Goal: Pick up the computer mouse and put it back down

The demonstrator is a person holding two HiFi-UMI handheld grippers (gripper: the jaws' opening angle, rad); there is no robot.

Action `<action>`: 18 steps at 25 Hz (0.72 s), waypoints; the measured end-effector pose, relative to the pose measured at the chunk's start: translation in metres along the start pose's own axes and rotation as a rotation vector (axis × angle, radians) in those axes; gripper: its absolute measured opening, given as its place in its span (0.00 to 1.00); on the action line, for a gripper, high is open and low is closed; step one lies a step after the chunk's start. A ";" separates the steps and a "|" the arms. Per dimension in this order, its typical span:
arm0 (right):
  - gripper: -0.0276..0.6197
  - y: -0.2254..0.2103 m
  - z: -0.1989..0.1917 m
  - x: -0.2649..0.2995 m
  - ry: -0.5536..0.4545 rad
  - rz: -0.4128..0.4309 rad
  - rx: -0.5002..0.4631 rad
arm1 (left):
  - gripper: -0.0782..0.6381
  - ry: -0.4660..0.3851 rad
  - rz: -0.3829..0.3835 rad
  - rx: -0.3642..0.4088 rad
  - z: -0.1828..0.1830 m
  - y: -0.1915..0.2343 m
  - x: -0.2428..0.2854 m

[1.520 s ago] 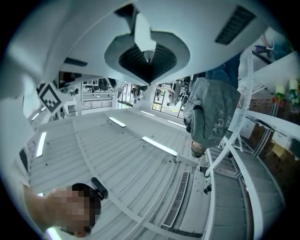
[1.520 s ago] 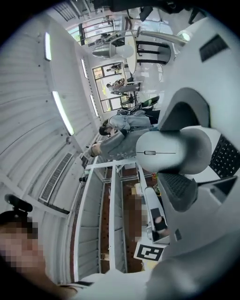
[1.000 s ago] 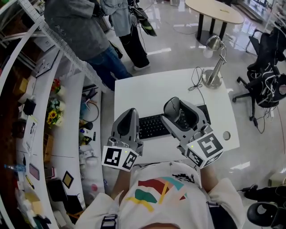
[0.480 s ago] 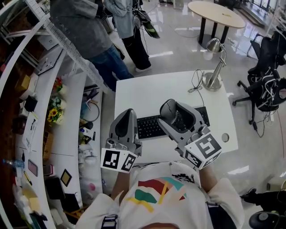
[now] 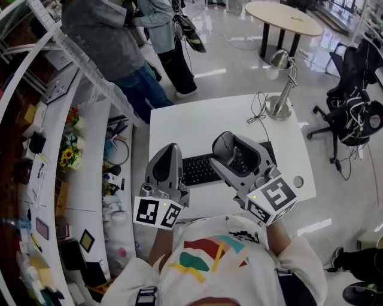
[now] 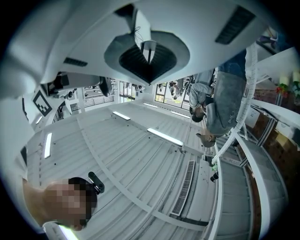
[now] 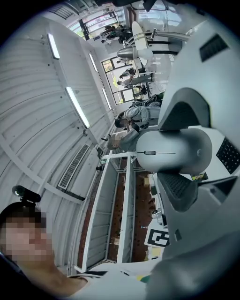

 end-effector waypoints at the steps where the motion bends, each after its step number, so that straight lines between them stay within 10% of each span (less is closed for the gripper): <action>1: 0.48 0.000 0.000 0.000 0.001 -0.001 0.000 | 0.17 0.000 -0.001 -0.001 0.000 0.001 0.000; 18: 0.48 -0.066 -0.011 -0.022 0.031 -0.197 0.050 | 0.17 0.109 -0.088 -0.077 -0.044 -0.011 0.045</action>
Point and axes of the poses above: the fingertips, and each gripper's own axes: x forward along the fingers, y to its left, z out of its top, the point moved 5 cm from there along -x, backward along the fingers, and after that the axes turned 9 degrees about y, right-handed, at the moved point
